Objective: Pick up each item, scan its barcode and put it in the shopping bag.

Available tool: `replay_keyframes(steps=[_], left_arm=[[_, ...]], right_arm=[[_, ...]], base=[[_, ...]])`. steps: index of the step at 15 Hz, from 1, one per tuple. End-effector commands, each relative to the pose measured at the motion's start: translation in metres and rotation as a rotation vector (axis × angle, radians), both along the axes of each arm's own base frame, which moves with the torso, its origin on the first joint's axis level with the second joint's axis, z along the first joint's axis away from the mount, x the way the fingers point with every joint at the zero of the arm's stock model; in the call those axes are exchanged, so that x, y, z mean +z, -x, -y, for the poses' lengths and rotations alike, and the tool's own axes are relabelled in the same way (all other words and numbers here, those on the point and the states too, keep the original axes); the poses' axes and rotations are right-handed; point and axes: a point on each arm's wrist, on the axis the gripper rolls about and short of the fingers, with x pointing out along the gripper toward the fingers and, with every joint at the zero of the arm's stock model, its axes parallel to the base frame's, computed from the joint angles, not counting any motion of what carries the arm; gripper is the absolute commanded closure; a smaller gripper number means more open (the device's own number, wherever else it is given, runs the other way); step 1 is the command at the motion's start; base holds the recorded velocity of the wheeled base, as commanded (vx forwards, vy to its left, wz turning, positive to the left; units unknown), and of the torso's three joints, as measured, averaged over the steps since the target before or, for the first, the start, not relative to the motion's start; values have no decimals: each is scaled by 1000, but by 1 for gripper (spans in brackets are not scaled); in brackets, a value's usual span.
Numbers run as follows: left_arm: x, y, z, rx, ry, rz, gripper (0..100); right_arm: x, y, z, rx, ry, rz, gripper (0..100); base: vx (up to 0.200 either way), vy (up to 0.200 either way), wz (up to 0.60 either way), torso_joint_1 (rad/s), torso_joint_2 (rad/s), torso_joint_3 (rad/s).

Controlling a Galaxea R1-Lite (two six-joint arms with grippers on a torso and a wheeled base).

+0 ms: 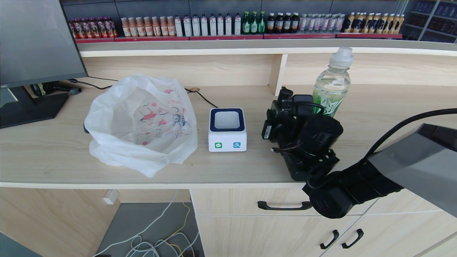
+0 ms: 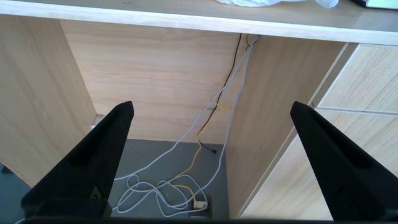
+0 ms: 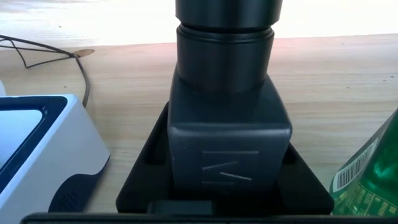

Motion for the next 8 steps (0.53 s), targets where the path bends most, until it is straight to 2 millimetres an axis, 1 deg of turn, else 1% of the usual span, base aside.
replay_keyframes(steps=[1,7,8], left_arm=[[0,0,0,-2,0,0,0],[0,0,0,0,0,0,0],[0,0,0,0,0,0,0]], right_arm=[[2,1,0,1,-3,5,100],[31,14,4,11,-57,79,100],[44,26,2,34,-75,103,100]], base=[[0,0,0,0,0,0],[0,0,0,0,0,0],[0,0,0,0,0,0]])
